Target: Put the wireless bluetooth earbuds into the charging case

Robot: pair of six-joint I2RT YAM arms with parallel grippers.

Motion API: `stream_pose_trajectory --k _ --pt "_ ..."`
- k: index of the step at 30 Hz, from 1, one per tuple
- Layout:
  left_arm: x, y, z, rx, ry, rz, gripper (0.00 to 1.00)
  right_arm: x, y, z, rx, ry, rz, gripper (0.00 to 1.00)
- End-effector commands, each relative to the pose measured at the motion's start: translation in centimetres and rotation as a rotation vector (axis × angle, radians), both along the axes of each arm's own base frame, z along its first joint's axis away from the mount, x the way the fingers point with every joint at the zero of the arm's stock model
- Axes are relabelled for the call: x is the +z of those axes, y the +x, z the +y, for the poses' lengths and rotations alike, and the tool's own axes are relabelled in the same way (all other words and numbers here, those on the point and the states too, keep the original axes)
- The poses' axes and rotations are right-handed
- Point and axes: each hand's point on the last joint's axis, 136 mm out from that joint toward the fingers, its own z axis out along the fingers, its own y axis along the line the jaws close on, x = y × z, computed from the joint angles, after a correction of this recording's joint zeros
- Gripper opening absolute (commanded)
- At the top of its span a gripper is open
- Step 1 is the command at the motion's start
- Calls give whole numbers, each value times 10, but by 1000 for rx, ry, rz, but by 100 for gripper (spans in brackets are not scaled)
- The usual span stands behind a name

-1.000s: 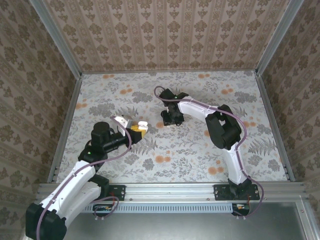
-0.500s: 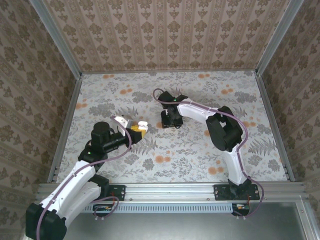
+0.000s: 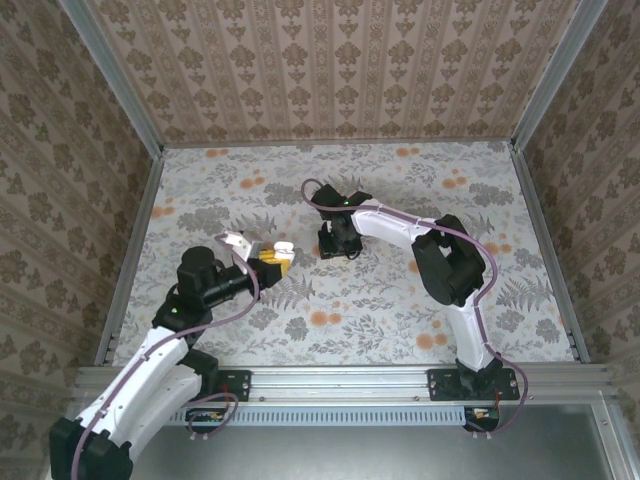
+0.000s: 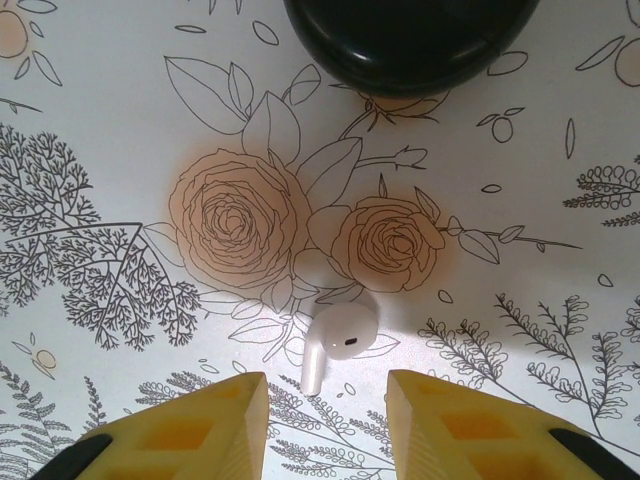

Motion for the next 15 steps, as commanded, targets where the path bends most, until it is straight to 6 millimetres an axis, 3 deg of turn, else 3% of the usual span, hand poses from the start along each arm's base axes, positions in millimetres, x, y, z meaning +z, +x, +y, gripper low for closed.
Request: stream_pose_trajectory --k 1,15 --pt "0 -4 1 -7 4 -12 0 -9 -2 -3 -14 -42 26 37" --pt "-2 -6 2 -8 4 -6 0 -27 3 -3 -14 -84 53 33"
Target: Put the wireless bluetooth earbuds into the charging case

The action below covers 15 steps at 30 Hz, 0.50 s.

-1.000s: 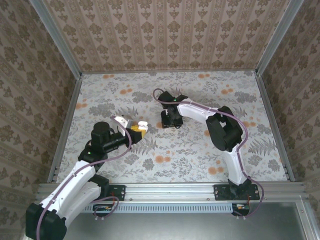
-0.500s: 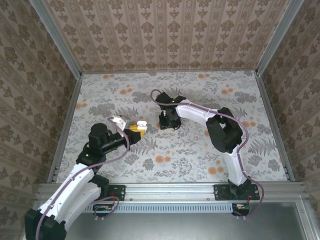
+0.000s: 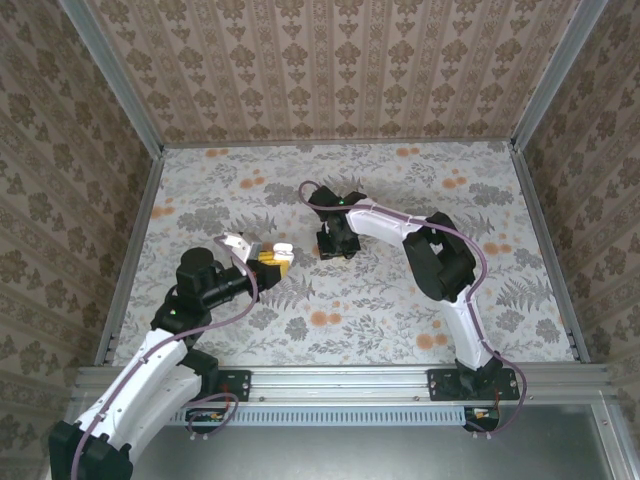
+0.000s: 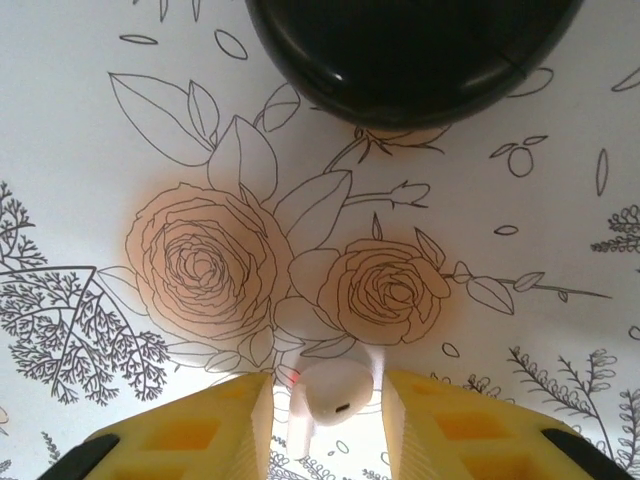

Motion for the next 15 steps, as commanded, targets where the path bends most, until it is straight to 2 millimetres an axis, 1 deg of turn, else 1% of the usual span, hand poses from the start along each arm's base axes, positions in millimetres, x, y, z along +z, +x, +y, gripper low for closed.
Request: stream_pose_trajectory --k 1,9,13,15 --pt "0 -3 0 -8 0 -15 0 -11 -3 -5 -11 -51 27 33" --pt "-2 -4 1 -5 0 -12 0 -9 -1 -3 -1 -52 26 25" --pt "-3 -3 1 -3 1 -11 0 -1 2 -2 4 -45 6 22" --pt "-3 -3 1 -3 1 -11 0 7 4 -2 6 -37 -16 21"
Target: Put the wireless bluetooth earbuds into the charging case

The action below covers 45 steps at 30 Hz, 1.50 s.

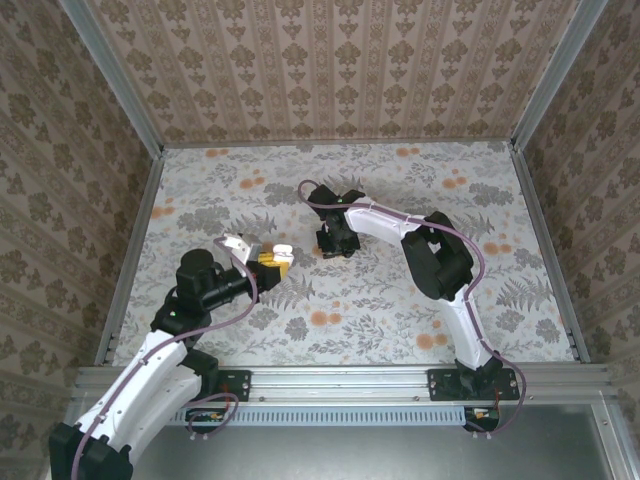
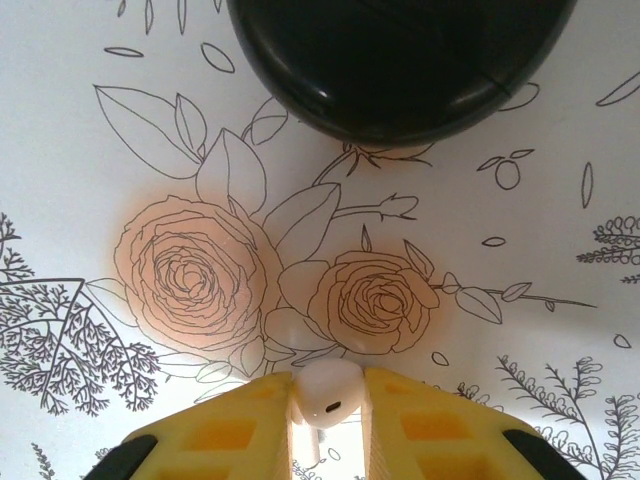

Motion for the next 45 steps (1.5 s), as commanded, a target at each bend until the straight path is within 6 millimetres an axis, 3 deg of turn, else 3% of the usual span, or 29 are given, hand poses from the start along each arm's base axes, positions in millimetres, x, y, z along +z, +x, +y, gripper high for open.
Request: stream_pose_trajectory --k 1,18,28,38,43,45 --pt "1 -2 1 -2 -2 -17 0 11 3 0 6 -9 -30 21" --pt "1 9 2 42 -27 -25 0 66 0 -4 -20 117 -203 21" --pt "11 19 -1 66 -84 -69 0 146 -3 6 -17 274 -429 22" --pt "26 32 -5 84 -126 -128 0 217 -22 14 -36 482 -580 22" --pt "38 31 -24 31 -146 -173 0 263 -37 20 -34 613 -700 22" --pt "43 32 -30 19 -149 -189 0 270 -42 24 -34 646 -731 22"
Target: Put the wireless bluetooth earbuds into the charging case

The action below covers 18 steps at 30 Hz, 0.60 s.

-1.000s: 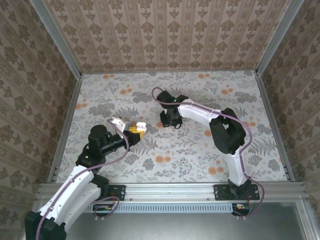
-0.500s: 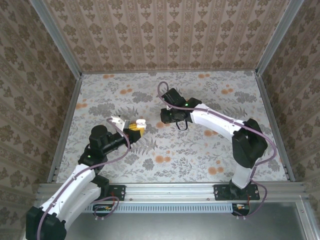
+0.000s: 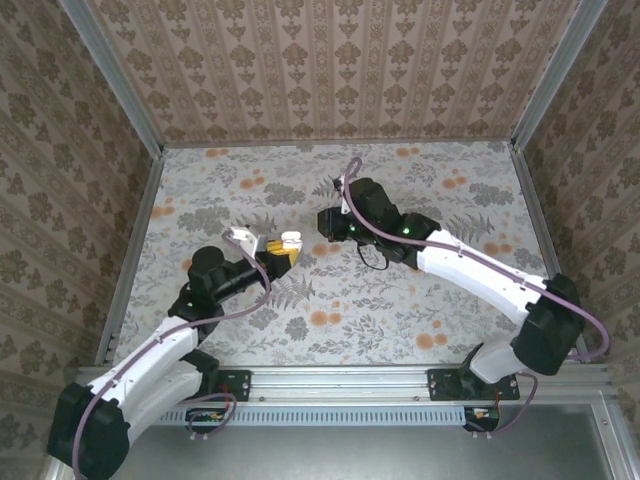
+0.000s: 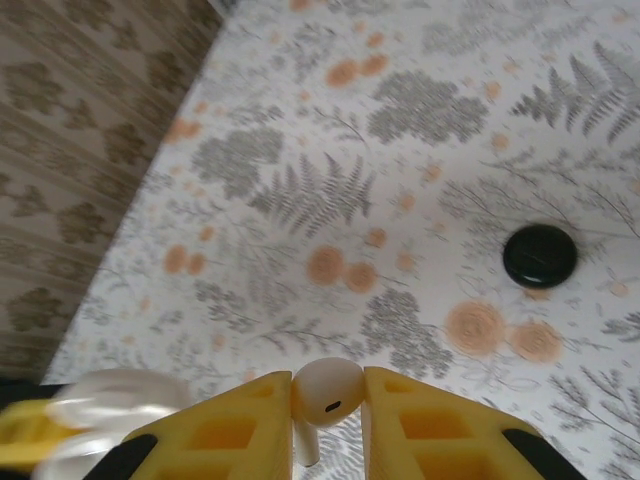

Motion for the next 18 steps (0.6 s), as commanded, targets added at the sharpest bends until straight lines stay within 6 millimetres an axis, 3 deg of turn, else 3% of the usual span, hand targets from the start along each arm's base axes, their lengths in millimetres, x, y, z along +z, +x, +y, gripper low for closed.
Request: stream_pose_trajectory --k 1,7,18 --pt "38 5 -11 -11 -60 -110 0 53 -9 2 -22 149 -135 22" --pt "51 8 -25 -38 -73 -135 0 73 -23 0 -30 237 -203 22" --pt "78 10 -30 -9 -157 -178 0 73 -26 -6 -63 322 -194 23"
